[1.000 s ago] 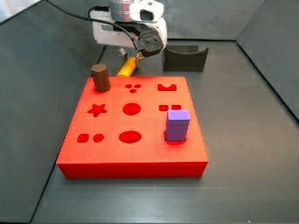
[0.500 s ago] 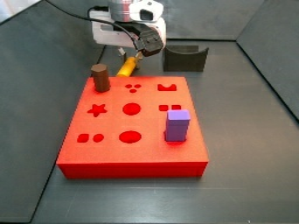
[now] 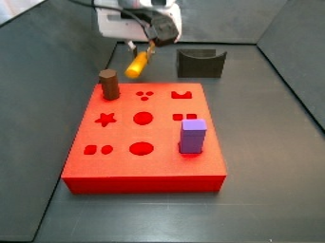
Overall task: Pick up the oval object. Move up. Place the oval object on the fixture. Regrasp the oval object. Move to above the board. Insert the oval object.
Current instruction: Move up, then place the oval object on the fixture.
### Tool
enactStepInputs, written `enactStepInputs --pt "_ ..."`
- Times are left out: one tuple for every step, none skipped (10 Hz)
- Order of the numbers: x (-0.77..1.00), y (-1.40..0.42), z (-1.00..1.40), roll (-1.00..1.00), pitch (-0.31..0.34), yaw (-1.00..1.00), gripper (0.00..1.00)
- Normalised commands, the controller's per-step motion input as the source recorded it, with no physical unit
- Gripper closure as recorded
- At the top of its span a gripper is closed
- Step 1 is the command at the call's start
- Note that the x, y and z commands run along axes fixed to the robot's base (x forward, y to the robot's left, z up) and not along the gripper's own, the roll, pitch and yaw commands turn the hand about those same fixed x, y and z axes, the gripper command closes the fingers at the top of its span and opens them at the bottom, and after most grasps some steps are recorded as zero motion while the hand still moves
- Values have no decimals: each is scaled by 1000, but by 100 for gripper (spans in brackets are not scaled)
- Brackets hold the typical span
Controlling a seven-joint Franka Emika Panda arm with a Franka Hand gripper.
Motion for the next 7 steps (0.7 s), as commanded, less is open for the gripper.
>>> enactStepInputs --pt "-16 9 318 26 69 -14 100" --pt "0 0 1000 0 0 0 100" --pt "0 1 1000 8 -6 -2 100" --pt "-7 3 1000 16 7 -6 100" --pt "-13 5 1000 25 13 -10 100" --pt "-23 9 1000 37 22 -14 100" --pt "-27 12 1000 45 23 -16 100"
